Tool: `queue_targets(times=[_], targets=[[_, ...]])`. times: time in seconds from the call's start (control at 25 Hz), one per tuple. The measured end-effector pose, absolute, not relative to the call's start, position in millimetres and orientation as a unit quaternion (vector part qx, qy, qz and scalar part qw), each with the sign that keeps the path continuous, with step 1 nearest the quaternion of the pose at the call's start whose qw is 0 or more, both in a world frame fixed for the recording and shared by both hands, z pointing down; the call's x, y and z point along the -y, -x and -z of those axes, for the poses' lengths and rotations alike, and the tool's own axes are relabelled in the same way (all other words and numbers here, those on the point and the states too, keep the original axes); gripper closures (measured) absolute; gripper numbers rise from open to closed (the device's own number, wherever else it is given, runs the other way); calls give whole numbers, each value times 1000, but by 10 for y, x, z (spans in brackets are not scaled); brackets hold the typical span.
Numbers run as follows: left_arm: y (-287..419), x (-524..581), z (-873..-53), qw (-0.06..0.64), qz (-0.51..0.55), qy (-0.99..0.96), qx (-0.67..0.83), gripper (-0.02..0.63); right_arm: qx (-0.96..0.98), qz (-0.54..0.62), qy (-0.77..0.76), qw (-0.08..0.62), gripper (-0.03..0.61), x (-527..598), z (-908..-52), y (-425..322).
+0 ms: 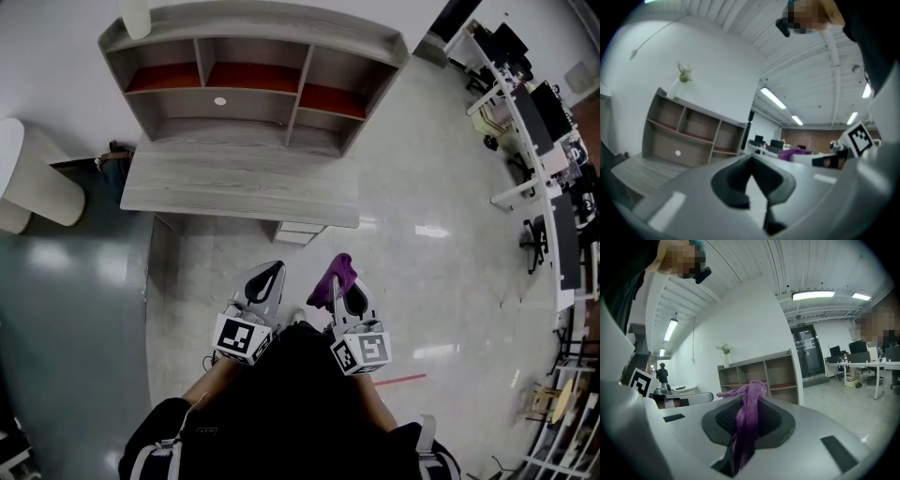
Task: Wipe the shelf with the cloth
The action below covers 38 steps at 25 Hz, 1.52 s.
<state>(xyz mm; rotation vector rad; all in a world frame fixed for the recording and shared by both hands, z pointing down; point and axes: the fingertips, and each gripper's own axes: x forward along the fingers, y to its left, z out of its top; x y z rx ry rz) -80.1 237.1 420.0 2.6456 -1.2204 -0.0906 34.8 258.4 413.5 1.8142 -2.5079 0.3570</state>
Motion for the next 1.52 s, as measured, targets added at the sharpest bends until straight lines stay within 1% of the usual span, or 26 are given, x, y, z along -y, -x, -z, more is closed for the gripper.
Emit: queue_targets(times=[0.4,0.56,0.84,1.12,1.4,1.52], targets=[[595,-1488,-4198,100,29,-899,426,612,820,-115,-561,0,528,-1699,-4211,-462],[402,-1000,-4170,89,26,-893,440,612,833,-110,-543,-13,528,-1177,-4175,-643],[-27,-210,-4042,92,42,-881,462,612,850,-107,-515,-20,528,-402,-4093,-1029],[-204,174,-3994,80,28,-872,481,612,850,-122,-512,-17,528,43,-4241,-1331],[-239,454,-4132,98,14,-871,481,612,843,-123,-524,-13,528,461,-4295,-1466],[-309,642,-4133,94,9,-879,467,612,833,-120,-540,-12,528,639,-4302,-1548]])
